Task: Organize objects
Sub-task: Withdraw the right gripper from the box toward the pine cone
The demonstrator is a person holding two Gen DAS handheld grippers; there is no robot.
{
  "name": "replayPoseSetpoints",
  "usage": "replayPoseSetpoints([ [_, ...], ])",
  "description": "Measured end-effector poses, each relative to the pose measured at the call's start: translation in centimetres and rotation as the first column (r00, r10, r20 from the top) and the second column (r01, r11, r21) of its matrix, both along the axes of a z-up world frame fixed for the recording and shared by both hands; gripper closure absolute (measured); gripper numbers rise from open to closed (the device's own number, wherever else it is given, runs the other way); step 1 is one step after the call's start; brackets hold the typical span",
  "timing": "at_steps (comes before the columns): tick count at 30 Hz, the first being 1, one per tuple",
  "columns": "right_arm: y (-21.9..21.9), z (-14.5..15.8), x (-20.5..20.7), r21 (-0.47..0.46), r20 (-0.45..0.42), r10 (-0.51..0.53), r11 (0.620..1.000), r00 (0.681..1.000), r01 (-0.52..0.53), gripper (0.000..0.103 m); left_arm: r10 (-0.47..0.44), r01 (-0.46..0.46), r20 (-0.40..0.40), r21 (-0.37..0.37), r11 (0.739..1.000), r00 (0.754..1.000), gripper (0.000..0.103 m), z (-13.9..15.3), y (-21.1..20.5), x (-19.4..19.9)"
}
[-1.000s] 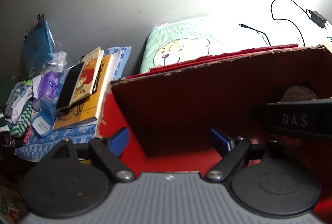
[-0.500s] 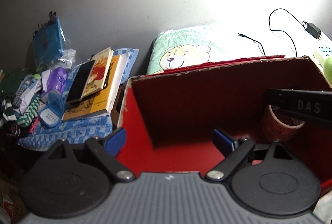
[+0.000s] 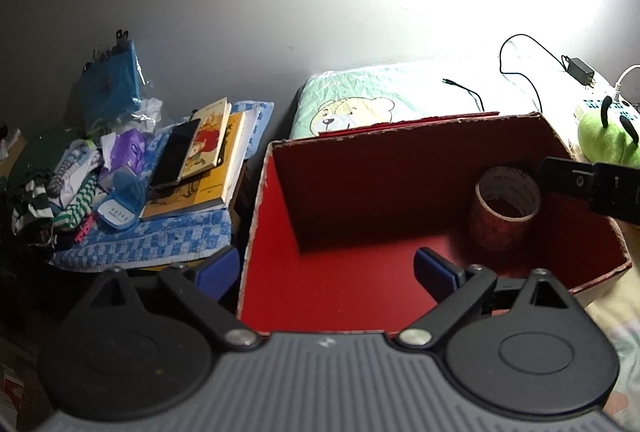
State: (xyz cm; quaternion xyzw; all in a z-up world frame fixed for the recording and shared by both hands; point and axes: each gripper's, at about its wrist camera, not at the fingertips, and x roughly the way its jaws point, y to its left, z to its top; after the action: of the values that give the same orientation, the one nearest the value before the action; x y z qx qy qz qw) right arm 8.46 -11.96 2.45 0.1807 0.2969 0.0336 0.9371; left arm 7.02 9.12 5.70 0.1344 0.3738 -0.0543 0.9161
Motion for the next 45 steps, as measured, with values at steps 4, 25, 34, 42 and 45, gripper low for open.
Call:
replayPoseSetpoints([
  [4,-0.4,0.2,-1.5,0.018,0.017,0.001,1.000,1.000,-0.001,0.046,-0.013,0.013,0.002,0.013,1.000,1.000,0.008,0.4,-0.3,-1.7],
  [25,-2.6,-1.6,-6.8,0.049,0.022,0.009,0.999,1.000,-0.010,0.031,-0.054,0.061,-0.122,0.052,0.997,0.991,0.008,-2.5,-2.5,-5.1],
  [34,-3.1,-3.4,-7.0,0.086,-0.063,0.041,0.996,0.997,-0.035,0.031,-0.068,0.079,-0.159,0.064,0.995,0.985,0.008,-3.6,-3.3,-5.1],
  [42,-4.0,-5.6,-6.9,0.178,-0.168,0.078,0.983,0.983,-0.047,0.032,-0.093,0.108,-0.198,0.064,0.992,0.976,0.008,-4.7,-3.4,-5.4],
  [45,-4.4,-6.3,-7.1,0.205,-0.201,0.087,0.978,0.976,-0.045,0.033,-0.116,0.130,-0.213,0.054,0.990,0.970,0.008,-5.1,-3.3,-5.6],
])
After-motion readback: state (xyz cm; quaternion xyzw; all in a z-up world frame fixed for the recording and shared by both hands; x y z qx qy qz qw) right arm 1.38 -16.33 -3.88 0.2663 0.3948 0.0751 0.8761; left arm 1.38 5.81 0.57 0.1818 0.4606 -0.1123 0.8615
